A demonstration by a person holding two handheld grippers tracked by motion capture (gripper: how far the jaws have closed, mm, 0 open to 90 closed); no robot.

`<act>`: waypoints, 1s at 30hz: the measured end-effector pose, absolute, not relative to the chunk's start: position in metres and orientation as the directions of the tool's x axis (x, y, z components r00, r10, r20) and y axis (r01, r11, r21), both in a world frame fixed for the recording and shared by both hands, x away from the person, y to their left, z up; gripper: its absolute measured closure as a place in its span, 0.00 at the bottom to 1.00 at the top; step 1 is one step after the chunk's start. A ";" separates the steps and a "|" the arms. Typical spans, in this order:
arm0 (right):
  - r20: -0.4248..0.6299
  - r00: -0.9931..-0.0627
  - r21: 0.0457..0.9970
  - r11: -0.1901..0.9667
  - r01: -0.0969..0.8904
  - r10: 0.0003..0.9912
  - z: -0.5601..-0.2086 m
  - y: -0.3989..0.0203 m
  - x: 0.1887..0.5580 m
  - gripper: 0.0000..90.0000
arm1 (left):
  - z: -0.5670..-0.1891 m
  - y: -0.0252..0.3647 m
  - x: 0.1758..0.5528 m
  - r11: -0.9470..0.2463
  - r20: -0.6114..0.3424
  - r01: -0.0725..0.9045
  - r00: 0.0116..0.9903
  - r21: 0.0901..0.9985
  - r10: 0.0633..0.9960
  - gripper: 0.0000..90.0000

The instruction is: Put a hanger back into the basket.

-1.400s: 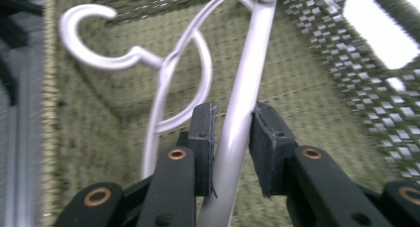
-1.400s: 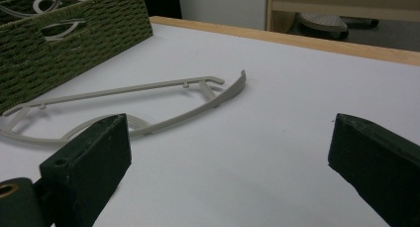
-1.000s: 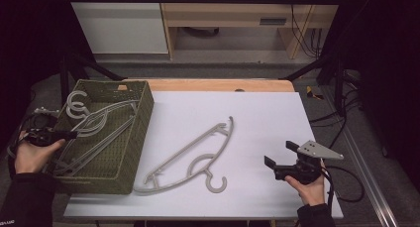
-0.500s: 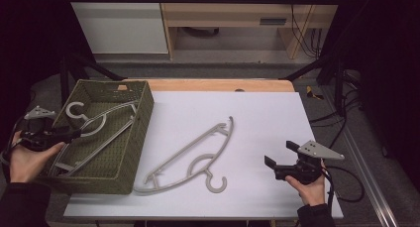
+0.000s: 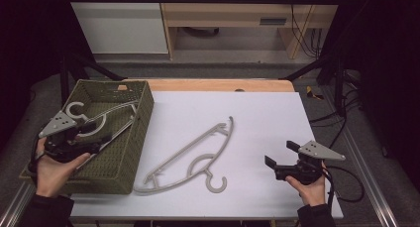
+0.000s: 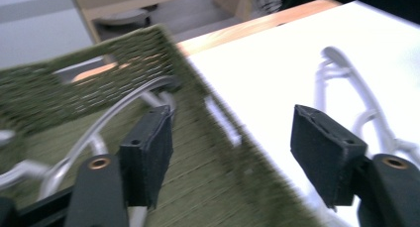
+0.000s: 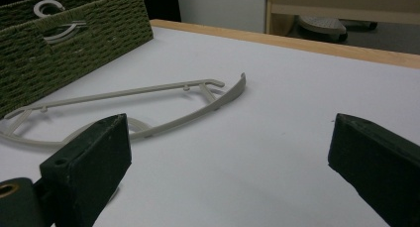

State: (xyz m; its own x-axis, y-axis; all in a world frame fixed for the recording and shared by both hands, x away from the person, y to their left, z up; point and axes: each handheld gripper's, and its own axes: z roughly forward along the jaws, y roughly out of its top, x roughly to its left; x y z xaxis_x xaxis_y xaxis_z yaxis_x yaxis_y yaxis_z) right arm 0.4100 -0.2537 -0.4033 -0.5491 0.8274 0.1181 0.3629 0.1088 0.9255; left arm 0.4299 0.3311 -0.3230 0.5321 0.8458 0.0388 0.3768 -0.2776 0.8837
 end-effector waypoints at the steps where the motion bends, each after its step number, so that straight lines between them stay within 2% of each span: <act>1: 0.119 -0.549 0.925 0.108 0.363 0.827 -0.403 -0.254 0.410 0.04 | -0.324 0.325 0.428 -0.278 0.039 0.366 0.543 0.888 0.839 0.33; 7: 0.119 -0.546 0.927 0.105 0.361 0.829 -0.403 -0.254 0.410 0.03 | -0.331 0.294 0.420 -0.310 0.069 0.314 0.594 0.897 0.802 0.24; 14: 0.117 -0.545 0.927 0.105 0.360 0.830 -0.403 -0.255 0.409 0.04 | -0.345 0.264 0.414 -0.326 0.060 0.306 0.641 0.895 0.765 0.17; 24: 0.110 -0.550 0.929 0.111 0.353 0.828 -0.403 -0.255 0.408 0.04 | -0.365 0.238 0.407 -0.351 0.043 0.308 0.694 0.884 0.719 0.14; 30: 0.109 -0.549 0.928 0.113 0.354 0.829 -0.402 -0.253 0.407 0.04 | -0.378 0.220 0.405 -0.414 0.055 0.322 0.730 0.852 0.681 0.15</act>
State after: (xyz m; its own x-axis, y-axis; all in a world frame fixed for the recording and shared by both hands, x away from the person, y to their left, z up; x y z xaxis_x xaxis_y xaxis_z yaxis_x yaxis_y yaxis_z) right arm 0.4067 -0.2531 -0.4023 -0.5489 0.8287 0.1088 0.3543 0.1128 0.9283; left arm 0.4053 0.2200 -0.3777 0.7301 0.6811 0.0546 0.3222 -0.4136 0.8515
